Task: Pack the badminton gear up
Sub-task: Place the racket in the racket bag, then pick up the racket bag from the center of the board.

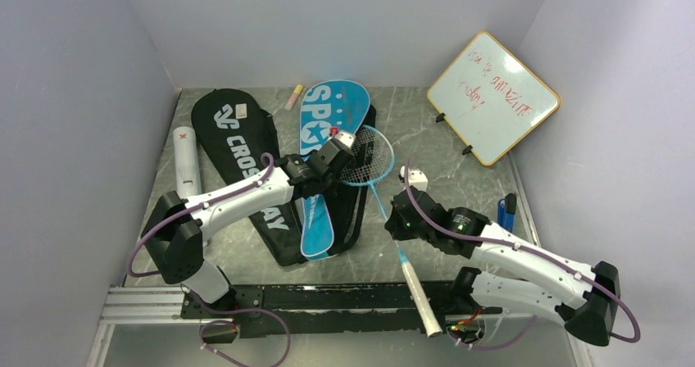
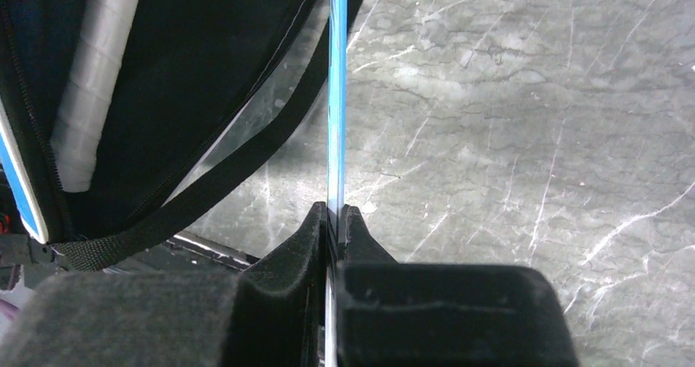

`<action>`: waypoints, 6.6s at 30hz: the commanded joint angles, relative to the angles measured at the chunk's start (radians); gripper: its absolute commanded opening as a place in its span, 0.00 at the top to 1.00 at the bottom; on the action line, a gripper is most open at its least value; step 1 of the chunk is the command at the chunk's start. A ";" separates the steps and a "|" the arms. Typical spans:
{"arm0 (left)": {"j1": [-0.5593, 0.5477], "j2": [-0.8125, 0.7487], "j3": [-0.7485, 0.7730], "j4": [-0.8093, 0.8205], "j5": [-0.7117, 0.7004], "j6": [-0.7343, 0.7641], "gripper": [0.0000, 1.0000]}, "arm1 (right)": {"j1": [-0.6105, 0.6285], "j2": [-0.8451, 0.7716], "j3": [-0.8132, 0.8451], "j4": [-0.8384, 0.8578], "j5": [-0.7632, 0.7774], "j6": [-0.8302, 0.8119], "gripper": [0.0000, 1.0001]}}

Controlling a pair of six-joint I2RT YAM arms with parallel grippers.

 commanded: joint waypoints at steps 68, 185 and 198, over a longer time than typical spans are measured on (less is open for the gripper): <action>0.003 -0.158 -0.404 0.454 0.473 -0.092 0.39 | -0.224 0.261 -0.316 0.637 -0.393 0.049 0.37; -0.146 -0.012 -0.422 0.460 0.383 -0.133 0.70 | -0.468 0.786 0.072 0.671 -0.422 0.004 0.81; -0.210 -0.220 -0.390 0.355 0.277 -0.078 0.41 | -0.460 0.513 0.067 0.605 -0.476 -0.027 1.00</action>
